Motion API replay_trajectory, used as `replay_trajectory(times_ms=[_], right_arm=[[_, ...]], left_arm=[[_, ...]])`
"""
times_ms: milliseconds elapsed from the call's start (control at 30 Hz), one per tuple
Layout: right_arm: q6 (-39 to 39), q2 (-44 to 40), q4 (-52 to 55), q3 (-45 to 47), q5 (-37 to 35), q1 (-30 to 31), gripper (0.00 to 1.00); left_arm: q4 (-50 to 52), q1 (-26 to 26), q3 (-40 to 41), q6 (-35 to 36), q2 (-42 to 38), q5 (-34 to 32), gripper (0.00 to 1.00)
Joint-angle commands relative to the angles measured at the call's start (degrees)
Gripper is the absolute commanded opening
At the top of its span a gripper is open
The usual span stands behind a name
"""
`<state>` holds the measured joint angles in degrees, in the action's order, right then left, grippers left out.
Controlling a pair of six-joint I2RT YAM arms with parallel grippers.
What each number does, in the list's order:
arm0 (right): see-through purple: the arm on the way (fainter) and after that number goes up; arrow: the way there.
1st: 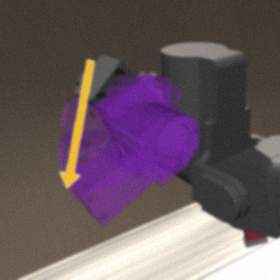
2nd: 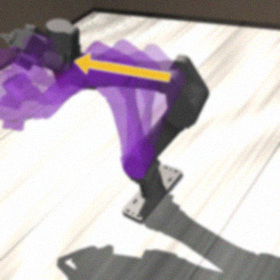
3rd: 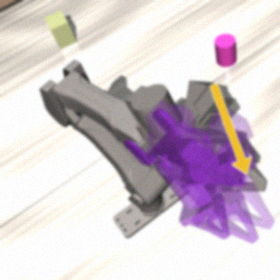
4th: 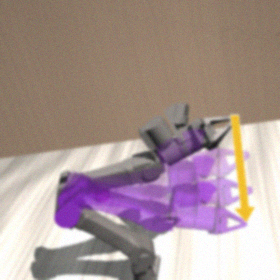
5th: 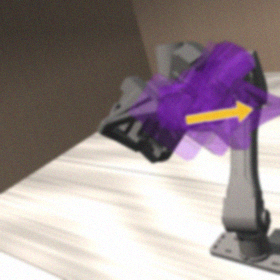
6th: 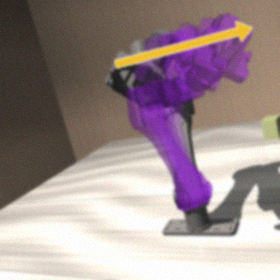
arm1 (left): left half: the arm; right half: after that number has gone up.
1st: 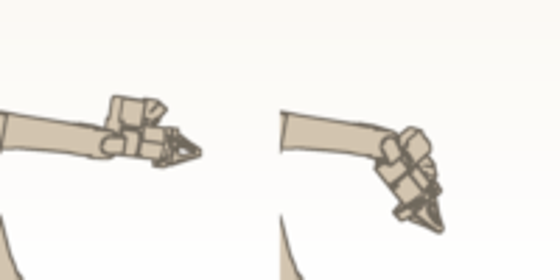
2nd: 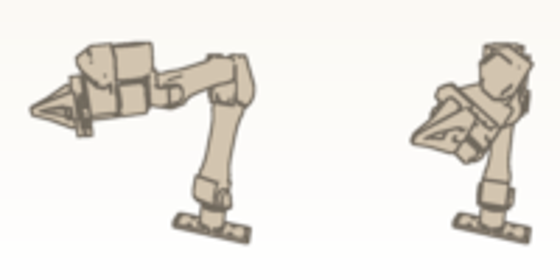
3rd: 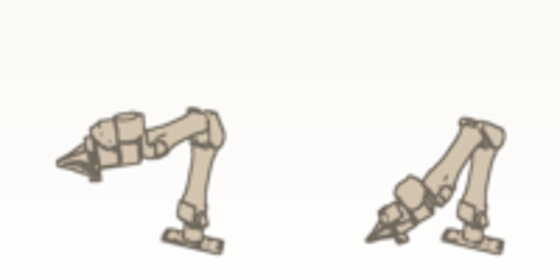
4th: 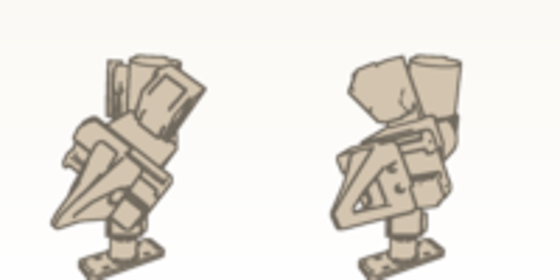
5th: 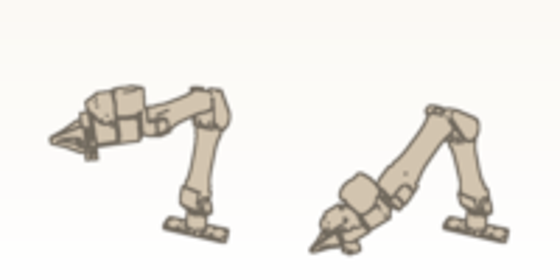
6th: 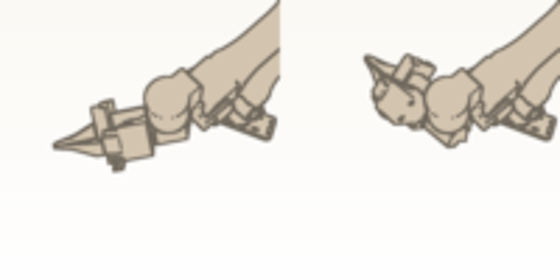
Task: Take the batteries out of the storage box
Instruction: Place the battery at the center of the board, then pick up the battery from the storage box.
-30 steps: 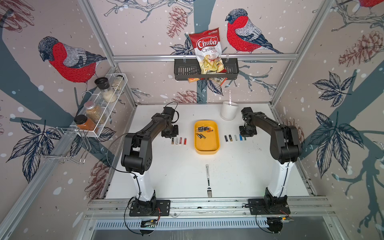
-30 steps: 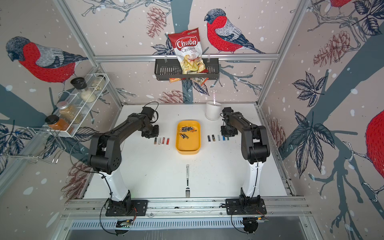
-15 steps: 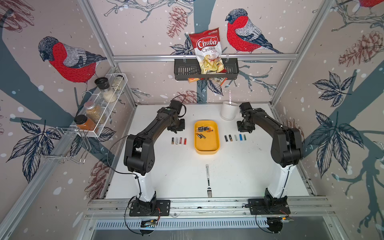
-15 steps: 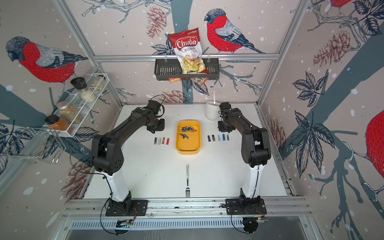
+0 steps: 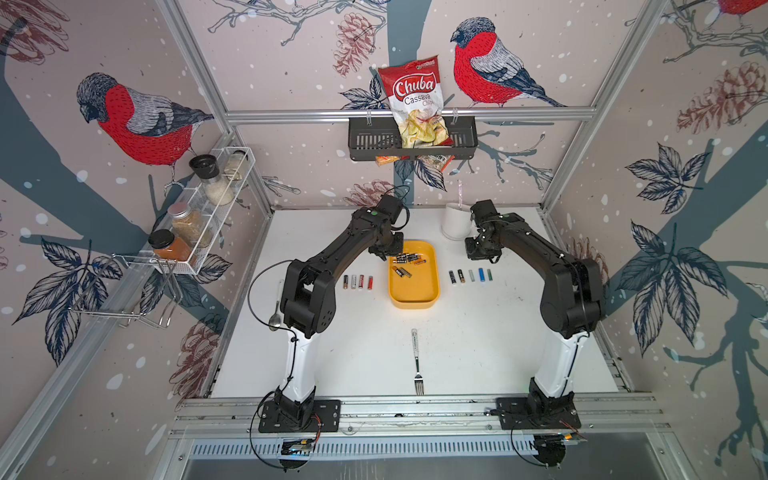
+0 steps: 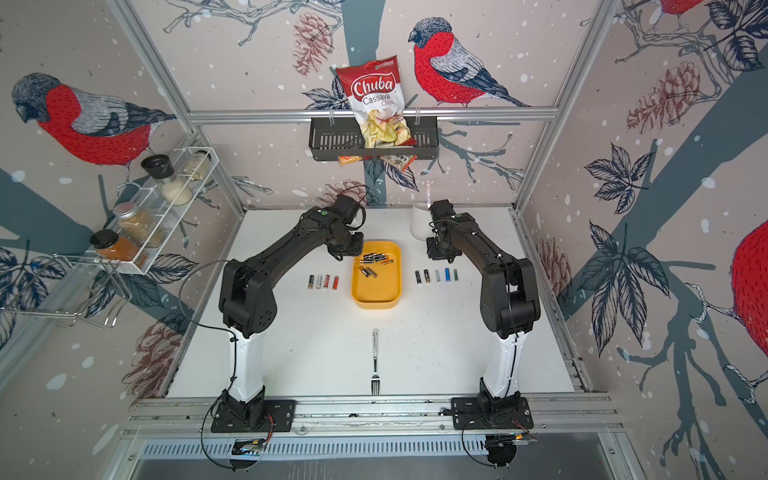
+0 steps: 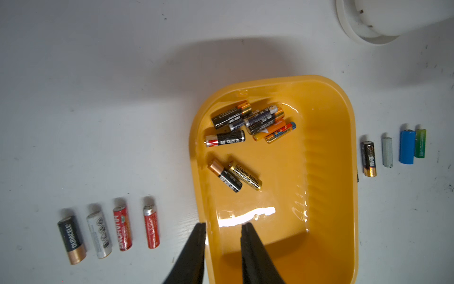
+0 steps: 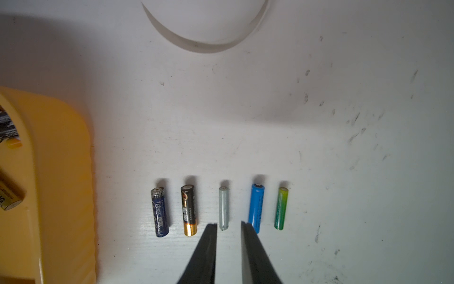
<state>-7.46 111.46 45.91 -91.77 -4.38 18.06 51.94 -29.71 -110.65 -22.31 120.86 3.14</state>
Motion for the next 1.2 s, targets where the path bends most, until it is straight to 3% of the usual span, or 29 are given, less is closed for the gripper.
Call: replay_trajectory(times_ms=[0,567,1167], right_arm=[[-0.40,-0.80,-0.33,0.36,1.15,0.22,0.24],[0.26,-1.06,-0.89,1.24,2.10,0.08,0.25],[0.72,-1.19,-0.81,1.55,2.27,-0.53,0.25]], left_arm=[[2.68,-1.46,-2.37,-1.18,2.34,0.38,0.30],[2.03,-3.77,-4.83,-2.77,10.83,1.94,0.30],[2.68,-3.75,-7.15,-2.22,14.85,2.11,0.31]])
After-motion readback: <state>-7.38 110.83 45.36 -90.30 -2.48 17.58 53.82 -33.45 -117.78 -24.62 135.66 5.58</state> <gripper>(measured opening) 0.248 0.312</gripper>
